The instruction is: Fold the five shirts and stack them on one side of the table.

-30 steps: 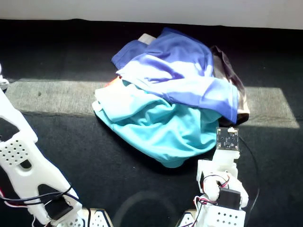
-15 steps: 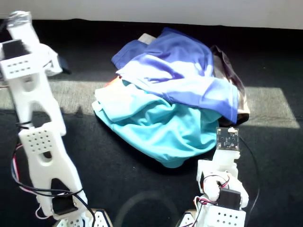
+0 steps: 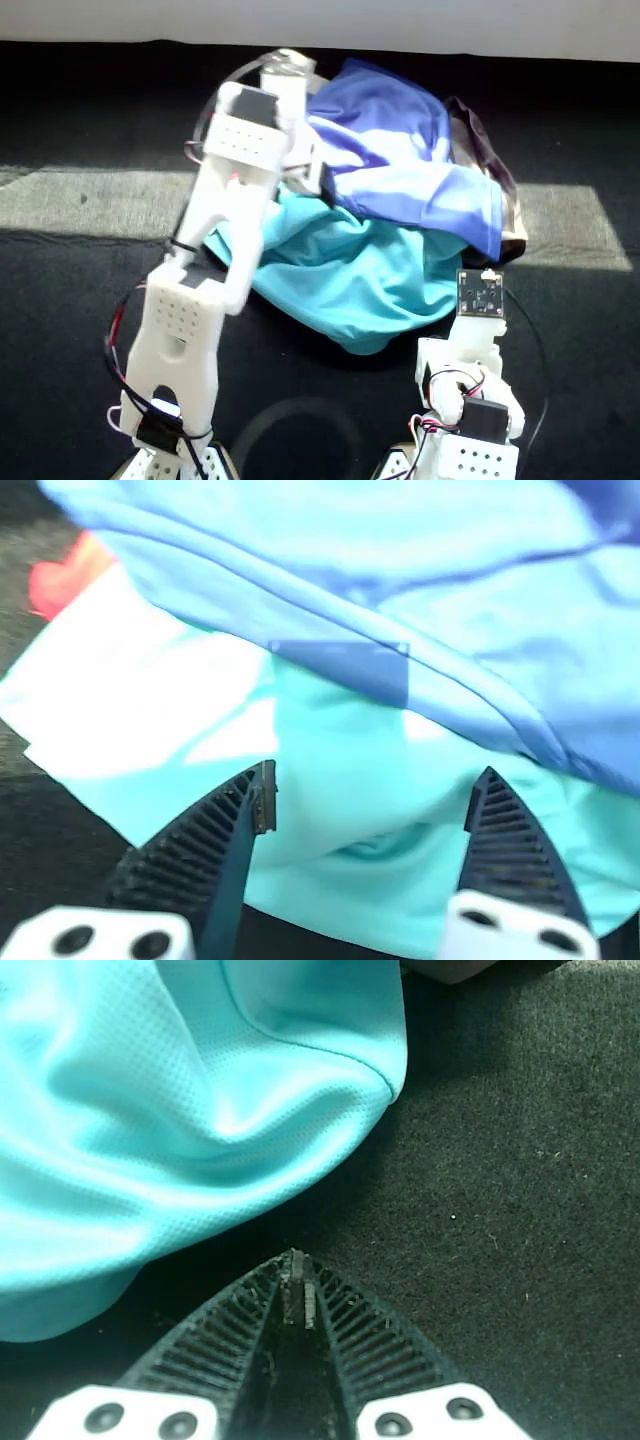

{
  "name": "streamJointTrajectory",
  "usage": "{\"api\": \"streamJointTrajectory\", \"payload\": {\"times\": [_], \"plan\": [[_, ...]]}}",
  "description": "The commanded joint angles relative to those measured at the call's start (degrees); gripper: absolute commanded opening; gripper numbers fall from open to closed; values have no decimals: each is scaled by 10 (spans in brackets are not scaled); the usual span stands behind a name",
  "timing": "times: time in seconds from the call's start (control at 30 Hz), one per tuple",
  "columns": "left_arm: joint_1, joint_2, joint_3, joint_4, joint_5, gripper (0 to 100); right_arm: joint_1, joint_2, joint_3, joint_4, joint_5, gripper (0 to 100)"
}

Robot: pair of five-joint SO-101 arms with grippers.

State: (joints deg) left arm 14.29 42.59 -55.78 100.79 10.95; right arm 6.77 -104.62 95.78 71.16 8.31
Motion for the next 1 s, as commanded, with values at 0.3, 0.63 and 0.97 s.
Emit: {"api": "streamJointTrajectory", "payload": {"times": [0.3,0.63,0.97], "plan": [[36,69,19,-98,29,354,5,-1,76,-7,-3,7],[-52,124,18,-144,32,96,5,-1,76,-7,-3,7],[-191,124,-129,-57,29,9,5,-1,76,-7,-3,7]]}}
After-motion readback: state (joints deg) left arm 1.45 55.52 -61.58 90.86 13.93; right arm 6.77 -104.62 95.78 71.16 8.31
